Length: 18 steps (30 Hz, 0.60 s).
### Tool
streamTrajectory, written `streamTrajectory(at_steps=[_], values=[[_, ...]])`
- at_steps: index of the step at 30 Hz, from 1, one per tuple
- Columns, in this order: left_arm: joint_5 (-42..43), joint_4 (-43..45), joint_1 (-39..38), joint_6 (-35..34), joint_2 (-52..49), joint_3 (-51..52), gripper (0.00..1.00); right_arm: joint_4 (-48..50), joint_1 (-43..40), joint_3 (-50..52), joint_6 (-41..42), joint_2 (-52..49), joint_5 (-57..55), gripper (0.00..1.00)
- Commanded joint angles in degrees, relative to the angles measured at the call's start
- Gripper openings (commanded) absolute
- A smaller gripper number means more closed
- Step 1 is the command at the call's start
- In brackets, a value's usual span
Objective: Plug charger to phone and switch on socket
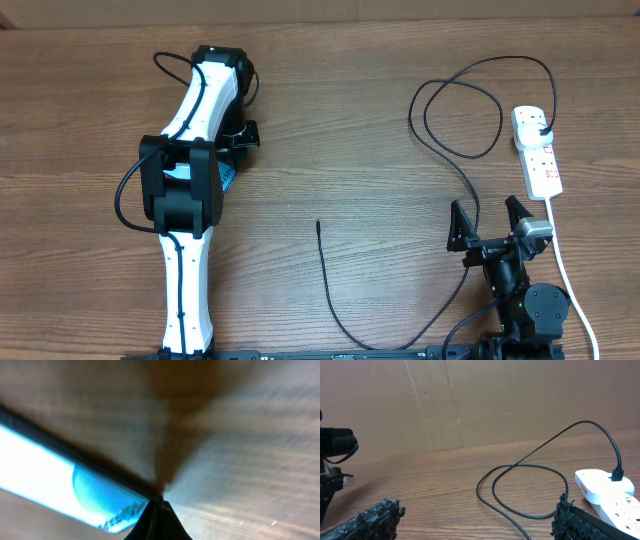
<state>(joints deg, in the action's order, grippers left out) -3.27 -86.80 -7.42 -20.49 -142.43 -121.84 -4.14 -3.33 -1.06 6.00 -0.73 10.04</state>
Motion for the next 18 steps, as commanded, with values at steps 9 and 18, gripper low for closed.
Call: streamTrajectory(at_steps=[9, 18], values=[[0.57, 4.44, -0.07, 1.88, -0.26, -9.16, 0.04, 0.15, 0.28, 0.61, 0.00, 0.57, -0.57, 1.00], [-2.10, -6.03, 0.37, -5.70, -0.26, -24.22, 0.04, 0.15, 0.28, 0.61, 0.00, 0.57, -0.57, 1.00]])
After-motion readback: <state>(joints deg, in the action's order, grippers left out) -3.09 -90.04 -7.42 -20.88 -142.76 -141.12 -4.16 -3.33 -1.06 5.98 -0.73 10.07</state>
